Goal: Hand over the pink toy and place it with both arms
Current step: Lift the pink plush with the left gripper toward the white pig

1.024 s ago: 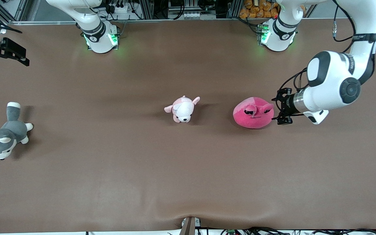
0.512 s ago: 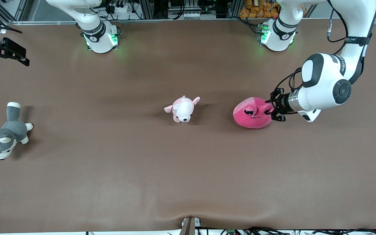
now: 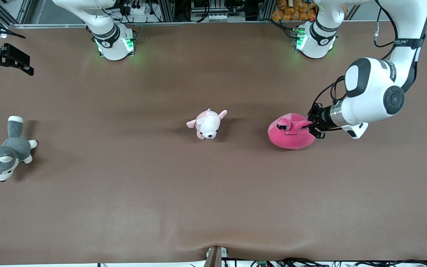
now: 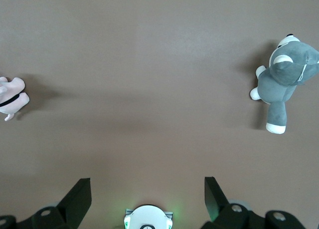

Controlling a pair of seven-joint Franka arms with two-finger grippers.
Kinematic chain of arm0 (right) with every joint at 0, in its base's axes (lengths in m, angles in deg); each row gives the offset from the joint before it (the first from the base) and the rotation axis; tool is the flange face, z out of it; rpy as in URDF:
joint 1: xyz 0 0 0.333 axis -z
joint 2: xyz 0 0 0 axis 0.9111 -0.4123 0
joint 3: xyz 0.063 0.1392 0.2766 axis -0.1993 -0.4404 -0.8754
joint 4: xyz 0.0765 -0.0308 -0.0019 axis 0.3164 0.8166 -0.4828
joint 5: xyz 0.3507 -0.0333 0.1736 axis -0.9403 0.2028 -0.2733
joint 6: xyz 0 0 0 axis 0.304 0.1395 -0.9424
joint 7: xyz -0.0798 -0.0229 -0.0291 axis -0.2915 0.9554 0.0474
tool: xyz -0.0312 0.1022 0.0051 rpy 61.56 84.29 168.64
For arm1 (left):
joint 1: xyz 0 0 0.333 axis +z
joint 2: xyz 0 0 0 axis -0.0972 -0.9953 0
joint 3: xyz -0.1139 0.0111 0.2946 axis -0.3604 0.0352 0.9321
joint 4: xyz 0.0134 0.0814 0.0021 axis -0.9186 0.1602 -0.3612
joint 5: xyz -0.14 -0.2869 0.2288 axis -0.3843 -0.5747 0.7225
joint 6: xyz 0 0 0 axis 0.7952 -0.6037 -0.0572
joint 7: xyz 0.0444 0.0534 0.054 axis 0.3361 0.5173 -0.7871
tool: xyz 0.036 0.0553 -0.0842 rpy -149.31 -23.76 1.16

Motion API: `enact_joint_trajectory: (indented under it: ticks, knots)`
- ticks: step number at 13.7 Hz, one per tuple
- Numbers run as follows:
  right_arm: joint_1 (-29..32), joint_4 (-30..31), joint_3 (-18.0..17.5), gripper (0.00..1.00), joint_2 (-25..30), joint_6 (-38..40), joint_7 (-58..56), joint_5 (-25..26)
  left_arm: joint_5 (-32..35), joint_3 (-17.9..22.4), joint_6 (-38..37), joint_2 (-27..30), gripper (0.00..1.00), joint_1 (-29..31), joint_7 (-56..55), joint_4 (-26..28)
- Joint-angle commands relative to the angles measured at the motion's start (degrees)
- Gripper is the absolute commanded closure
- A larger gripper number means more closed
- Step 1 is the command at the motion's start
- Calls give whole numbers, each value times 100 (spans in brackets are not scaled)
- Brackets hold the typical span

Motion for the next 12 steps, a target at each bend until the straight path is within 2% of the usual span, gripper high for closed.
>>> enact_joint_trajectory:
  ticks: [1, 5, 9, 11, 12]
  knots:
    - [128, -151, -82, 0, -79, 37, -16, -35, -158, -76, -544, 250, 100, 26, -260, -525]
    - [348, -257, -82, 0, -518, -51, 19, -61, -526, -207, -1511, 197, 100, 9, -819, -1781]
    - [295, -844, -109, 0, -1009, -262, 45, -60, -650, -883, -1680, 118, 100, -26, -2059, -2644]
    - [190, -1039, -135, 0, -1133, -236, 1015, -331, -791, -1173, -1645, -39, 100, -53, -2700, -2961]
    - [120, -1039, -126, 0, -1142, -262, 1874, -777, -800, -1227, -1601, -119, 100, -192, -2956, -3075]
